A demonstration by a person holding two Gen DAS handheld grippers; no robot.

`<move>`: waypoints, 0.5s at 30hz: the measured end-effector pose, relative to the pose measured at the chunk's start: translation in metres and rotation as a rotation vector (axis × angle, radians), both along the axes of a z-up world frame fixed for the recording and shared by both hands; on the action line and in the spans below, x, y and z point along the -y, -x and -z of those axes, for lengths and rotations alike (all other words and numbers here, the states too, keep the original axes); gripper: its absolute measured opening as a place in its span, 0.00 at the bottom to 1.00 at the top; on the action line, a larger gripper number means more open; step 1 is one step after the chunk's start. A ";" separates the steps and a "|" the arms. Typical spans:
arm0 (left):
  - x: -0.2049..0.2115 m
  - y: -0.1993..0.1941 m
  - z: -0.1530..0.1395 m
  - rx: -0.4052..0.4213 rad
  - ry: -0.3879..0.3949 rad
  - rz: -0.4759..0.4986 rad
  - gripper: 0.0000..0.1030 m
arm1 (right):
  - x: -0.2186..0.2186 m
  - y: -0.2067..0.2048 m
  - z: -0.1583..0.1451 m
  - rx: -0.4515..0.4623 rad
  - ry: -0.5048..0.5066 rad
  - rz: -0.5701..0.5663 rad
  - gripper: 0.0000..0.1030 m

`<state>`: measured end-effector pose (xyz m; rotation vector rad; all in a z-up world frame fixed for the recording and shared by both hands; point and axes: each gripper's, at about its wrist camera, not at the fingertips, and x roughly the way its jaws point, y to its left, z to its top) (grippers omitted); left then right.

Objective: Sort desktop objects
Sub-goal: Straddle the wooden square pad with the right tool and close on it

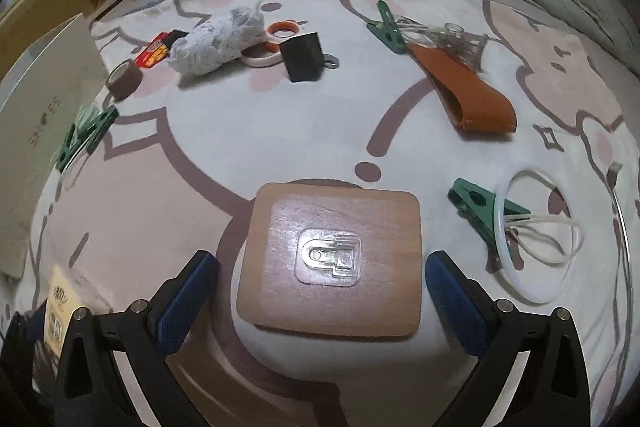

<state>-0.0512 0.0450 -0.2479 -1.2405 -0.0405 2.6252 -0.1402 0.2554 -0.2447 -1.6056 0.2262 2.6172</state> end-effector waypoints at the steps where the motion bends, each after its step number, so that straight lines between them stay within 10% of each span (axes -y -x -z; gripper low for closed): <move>1: -0.001 0.001 0.000 0.003 0.004 0.002 0.97 | -0.001 0.001 0.001 0.006 0.008 0.002 1.00; 15: -0.002 0.015 -0.008 0.017 0.018 -0.040 0.90 | 0.001 -0.008 -0.005 -0.023 -0.008 0.023 0.87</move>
